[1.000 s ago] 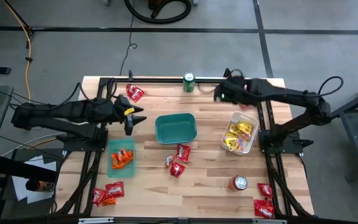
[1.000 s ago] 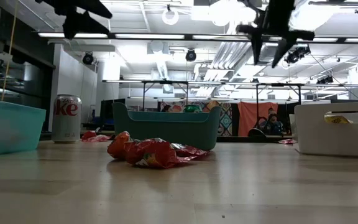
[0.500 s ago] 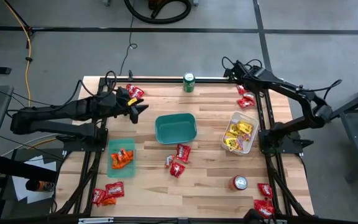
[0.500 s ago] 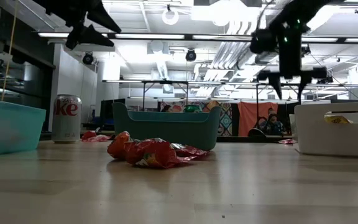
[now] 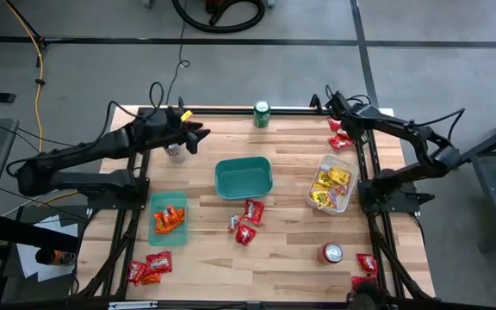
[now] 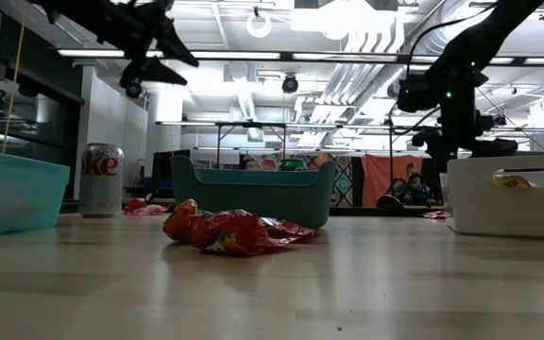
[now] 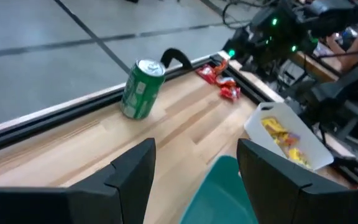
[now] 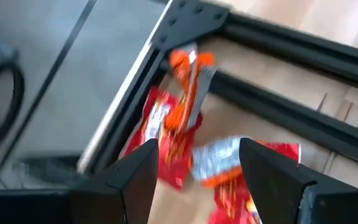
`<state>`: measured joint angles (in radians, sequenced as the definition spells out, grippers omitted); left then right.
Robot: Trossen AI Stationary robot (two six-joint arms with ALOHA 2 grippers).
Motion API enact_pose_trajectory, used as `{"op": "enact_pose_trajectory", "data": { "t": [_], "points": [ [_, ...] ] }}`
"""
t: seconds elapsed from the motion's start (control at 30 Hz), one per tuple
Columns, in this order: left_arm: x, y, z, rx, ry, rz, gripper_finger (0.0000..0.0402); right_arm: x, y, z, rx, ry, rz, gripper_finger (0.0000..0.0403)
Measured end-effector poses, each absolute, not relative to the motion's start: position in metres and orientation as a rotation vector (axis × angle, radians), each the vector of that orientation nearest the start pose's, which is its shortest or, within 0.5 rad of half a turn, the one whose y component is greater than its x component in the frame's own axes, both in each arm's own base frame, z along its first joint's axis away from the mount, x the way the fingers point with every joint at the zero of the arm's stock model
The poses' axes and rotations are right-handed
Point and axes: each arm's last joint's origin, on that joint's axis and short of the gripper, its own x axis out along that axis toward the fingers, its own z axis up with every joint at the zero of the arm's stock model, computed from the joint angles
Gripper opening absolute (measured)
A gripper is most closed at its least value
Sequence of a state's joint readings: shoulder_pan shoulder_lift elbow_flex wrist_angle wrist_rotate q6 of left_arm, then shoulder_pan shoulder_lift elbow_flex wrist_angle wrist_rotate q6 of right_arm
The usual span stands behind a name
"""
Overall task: Sort candy
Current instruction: Put the orange chocolate into the light green bin
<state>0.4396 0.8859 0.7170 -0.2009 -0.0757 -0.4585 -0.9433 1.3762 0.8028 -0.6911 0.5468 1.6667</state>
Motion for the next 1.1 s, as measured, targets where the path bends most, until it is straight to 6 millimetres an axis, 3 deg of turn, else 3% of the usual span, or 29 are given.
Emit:
{"op": "enact_pose_trajectory", "data": {
  "t": [0.27, 0.43, 0.6, 0.97, 1.1],
  "points": [
    [0.180, 0.109, 0.274, -0.578, 0.344, 0.515, 0.0213, 0.109, -0.224, 0.179, 1.492, -0.205, -2.163, 0.0220],
    [0.181, 0.115, 0.269, -0.570, 0.372, 0.492, 0.0213, 0.114, -0.233, 0.176, 1.524, -0.346, -2.269, 0.0220],
    [0.180, 0.119, 0.269, -0.583, 0.373, 0.489, 0.0214, 0.119, -0.243, 0.169, 1.557, -0.368, -2.319, 0.0220],
    [0.177, 0.122, 0.268, -0.603, 0.374, 0.512, 0.0213, 0.134, -0.266, 0.150, 1.575, -0.274, -2.579, 0.0217],
    [0.177, 0.122, 0.268, -0.607, 0.374, 0.513, 0.0214, 0.136, -0.269, 0.146, 1.564, -0.186, -2.609, 0.0185]
  ]
}}
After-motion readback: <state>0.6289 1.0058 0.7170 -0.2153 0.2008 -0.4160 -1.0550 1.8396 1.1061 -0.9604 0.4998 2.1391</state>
